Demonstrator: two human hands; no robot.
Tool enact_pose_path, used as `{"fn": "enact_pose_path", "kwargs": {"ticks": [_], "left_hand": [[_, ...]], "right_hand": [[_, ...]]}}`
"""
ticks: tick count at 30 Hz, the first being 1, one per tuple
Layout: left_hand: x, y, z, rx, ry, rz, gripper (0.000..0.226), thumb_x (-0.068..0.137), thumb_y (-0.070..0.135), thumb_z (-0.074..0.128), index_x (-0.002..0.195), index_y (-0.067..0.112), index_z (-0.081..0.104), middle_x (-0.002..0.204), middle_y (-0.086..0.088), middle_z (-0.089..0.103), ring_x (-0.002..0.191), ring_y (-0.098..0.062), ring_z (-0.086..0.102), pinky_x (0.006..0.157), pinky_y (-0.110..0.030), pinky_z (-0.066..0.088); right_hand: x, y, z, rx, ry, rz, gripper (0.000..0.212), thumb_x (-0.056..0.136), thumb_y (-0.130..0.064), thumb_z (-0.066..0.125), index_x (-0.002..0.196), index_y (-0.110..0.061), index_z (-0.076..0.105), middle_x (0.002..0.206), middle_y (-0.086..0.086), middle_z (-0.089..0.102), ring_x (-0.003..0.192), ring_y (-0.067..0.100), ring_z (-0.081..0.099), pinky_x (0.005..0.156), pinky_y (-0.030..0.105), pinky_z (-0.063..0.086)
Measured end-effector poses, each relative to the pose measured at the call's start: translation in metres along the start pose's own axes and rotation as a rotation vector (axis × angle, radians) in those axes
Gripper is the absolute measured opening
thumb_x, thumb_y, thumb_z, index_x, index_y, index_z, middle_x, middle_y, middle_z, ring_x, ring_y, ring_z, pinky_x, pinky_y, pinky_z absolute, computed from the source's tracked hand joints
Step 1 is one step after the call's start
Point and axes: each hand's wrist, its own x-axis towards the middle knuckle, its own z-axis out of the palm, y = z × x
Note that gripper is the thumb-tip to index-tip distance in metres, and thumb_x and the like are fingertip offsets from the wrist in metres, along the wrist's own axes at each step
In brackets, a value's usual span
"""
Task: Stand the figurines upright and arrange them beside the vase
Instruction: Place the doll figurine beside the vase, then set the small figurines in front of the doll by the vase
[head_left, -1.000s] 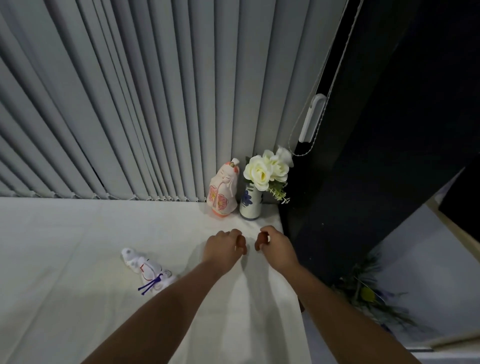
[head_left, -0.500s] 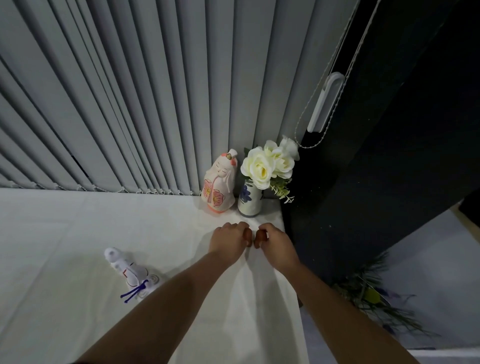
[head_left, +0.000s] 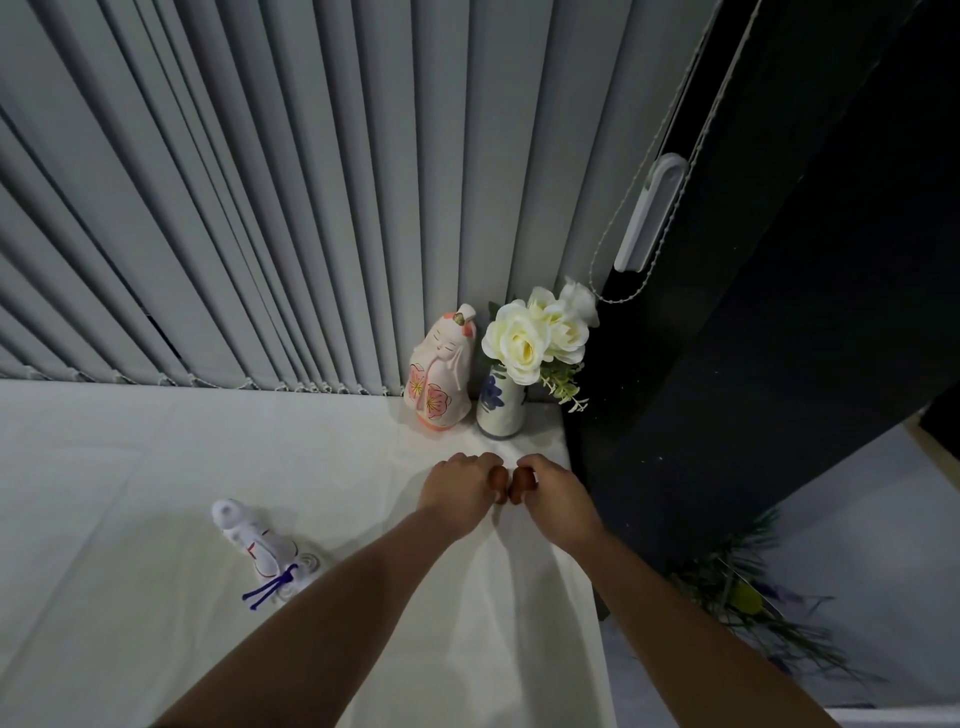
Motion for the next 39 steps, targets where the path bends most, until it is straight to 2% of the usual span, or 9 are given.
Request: {"fn": "enact_pose_path", "kwargs": {"ticks": [6,10,16,21,24,27,30,35,39], "left_hand": [[-0.002,0.0,0.002,0.012,-0.014,-0.003,0.034,0.087,0.021,0.054,0.121,0.016,0.055,0.112,-0.011,0.068,0.108,-0.032,0.057,0.088,-0.04,0.048],[-0.009,-0.004,0.001,0.052,-0.047,0.004,0.051,0.089,0.025,0.055,0.137,0.022,0.041,0.125,-0.008,0.061,0.116,-0.031,0.053,0.093,-0.041,0.046],[-0.028,-0.019,-0.023,0.103,-0.097,-0.03,0.059,0.089,0.029,0.059,0.142,0.024,0.033,0.143,-0.005,0.047,0.13,-0.027,0.044,0.104,-0.042,0.04],[-0.045,-0.044,-0.056,0.15,-0.122,-0.035,0.054,0.09,0.03,0.056,0.14,0.023,0.038,0.145,-0.006,0.045,0.133,-0.027,0.04,0.108,-0.043,0.038],[-0.057,-0.063,-0.074,0.168,-0.131,-0.041,0.05,0.091,0.029,0.055,0.138,0.024,0.04,0.144,-0.006,0.045,0.134,-0.027,0.039,0.108,-0.044,0.037],[-0.073,-0.088,-0.086,0.181,-0.132,-0.048,0.047,0.092,0.024,0.052,0.137,0.025,0.041,0.143,-0.006,0.046,0.133,-0.026,0.04,0.107,-0.042,0.038],[-0.095,-0.12,-0.095,0.194,-0.098,-0.039,0.044,0.093,0.017,0.047,0.137,0.025,0.043,0.143,-0.003,0.048,0.132,-0.024,0.042,0.107,-0.039,0.038],[-0.128,-0.184,-0.112,0.159,0.024,0.011,0.047,0.087,0.003,0.046,0.13,0.021,0.053,0.137,-0.001,0.056,0.127,-0.023,0.048,0.104,-0.035,0.038],[-0.149,-0.223,-0.121,0.092,0.077,0.029,0.052,0.078,-0.001,0.049,0.126,0.015,0.058,0.135,-0.006,0.058,0.125,-0.027,0.051,0.102,-0.035,0.041]], "right_hand": [[0.0,0.002,0.0,-0.009,-0.021,-0.025,0.031,0.084,0.005,0.046,0.107,-0.012,0.057,0.095,0.008,0.069,0.088,0.025,0.062,0.078,0.034,0.05],[-0.004,0.001,-0.002,-0.043,-0.009,-0.018,0.032,0.087,-0.001,0.049,0.119,-0.003,0.054,0.114,0.015,0.064,0.106,0.031,0.059,0.09,0.04,0.048],[-0.026,-0.01,0.007,-0.129,0.098,-0.008,0.05,0.089,-0.007,0.051,0.138,-0.012,0.041,0.15,0.009,0.039,0.134,0.03,0.038,0.111,0.039,0.035],[-0.044,-0.043,0.019,-0.117,0.096,-0.019,0.04,0.087,-0.009,0.051,0.126,-0.018,0.051,0.148,0.007,0.041,0.134,0.031,0.036,0.107,0.038,0.037],[-0.049,-0.066,0.028,-0.14,0.075,-0.034,0.051,0.089,-0.015,0.052,0.139,-0.019,0.041,0.154,0.006,0.032,0.138,0.028,0.028,0.114,0.038,0.029],[-0.056,-0.092,0.044,-0.126,0.098,-0.056,0.054,0.088,-0.015,0.051,0.14,-0.019,0.039,0.154,0.006,0.032,0.137,0.026,0.027,0.115,0.037,0.02],[-0.07,-0.122,0.066,0.023,0.071,-0.042,0.053,0.089,-0.011,0.051,0.14,-0.019,0.04,0.156,0.005,0.028,0.141,0.024,0.025,0.114,0.036,0.027],[-0.097,-0.17,0.12,0.185,0.011,-0.034,0.051,0.091,-0.019,0.055,0.139,-0.023,0.042,0.155,-0.001,0.029,0.142,0.02,0.024,0.115,0.031,0.024],[-0.108,-0.201,0.163,0.211,-0.035,-0.01,0.048,0.083,-0.024,0.064,0.129,-0.021,0.051,0.138,0.002,0.048,0.126,0.027,0.044,0.105,0.034,0.041]]}}
